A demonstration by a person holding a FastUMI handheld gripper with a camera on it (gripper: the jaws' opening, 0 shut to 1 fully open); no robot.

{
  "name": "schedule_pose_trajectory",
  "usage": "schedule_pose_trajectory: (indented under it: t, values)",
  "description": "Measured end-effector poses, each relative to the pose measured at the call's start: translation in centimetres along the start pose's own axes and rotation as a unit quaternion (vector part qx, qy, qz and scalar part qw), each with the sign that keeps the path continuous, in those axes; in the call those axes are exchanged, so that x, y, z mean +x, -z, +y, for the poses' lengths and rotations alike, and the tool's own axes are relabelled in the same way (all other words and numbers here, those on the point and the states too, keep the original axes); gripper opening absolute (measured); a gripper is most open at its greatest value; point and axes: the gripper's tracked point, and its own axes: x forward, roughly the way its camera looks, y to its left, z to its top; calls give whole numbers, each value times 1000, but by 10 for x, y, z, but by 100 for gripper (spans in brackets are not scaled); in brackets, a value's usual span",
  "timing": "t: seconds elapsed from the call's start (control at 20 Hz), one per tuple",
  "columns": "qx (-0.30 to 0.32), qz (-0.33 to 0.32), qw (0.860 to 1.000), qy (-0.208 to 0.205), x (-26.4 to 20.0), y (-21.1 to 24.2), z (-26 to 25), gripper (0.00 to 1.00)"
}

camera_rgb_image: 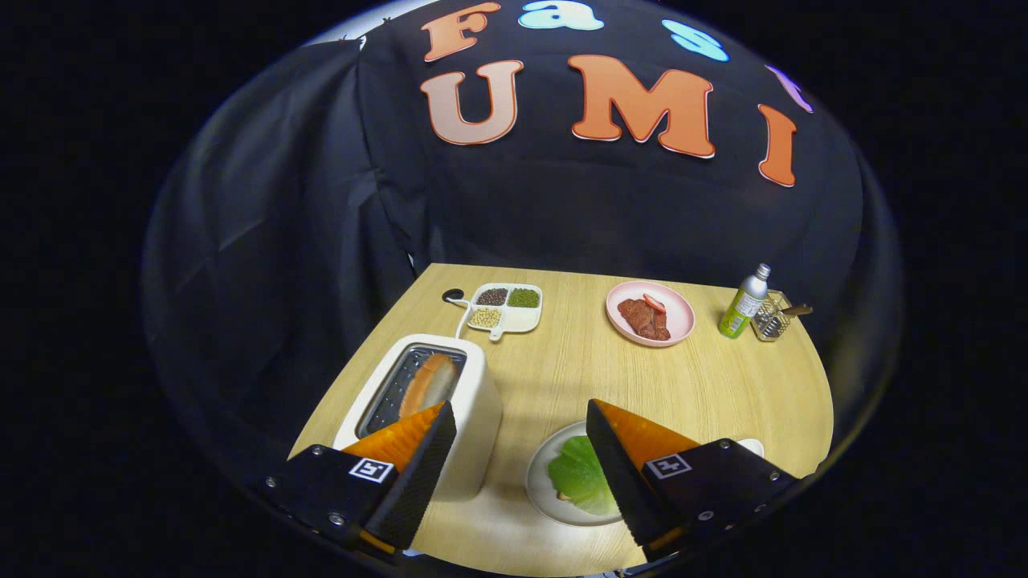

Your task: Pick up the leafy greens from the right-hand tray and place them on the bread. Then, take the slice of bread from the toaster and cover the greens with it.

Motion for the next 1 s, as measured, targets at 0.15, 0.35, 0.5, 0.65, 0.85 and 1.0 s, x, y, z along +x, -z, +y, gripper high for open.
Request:
schedule_pose_trajectory:
  t: [0.15, 0.35, 0.5, 0.65, 0.85, 1.0]
  values:
    - [-5, 3, 1000, -11, 5, -7, 20, 98]
    - [-6, 26, 999, -21, 22, 2, 41, 98]
    - [-6, 45, 999, -28, 32, 11, 54, 98]
    - [-12, 58, 998, -30, 41, 16, 64, 93]
    - [-19, 71, 997, -29, 49, 24, 70, 75]
    - [-17, 78, 996, -29, 54, 27, 69, 60]
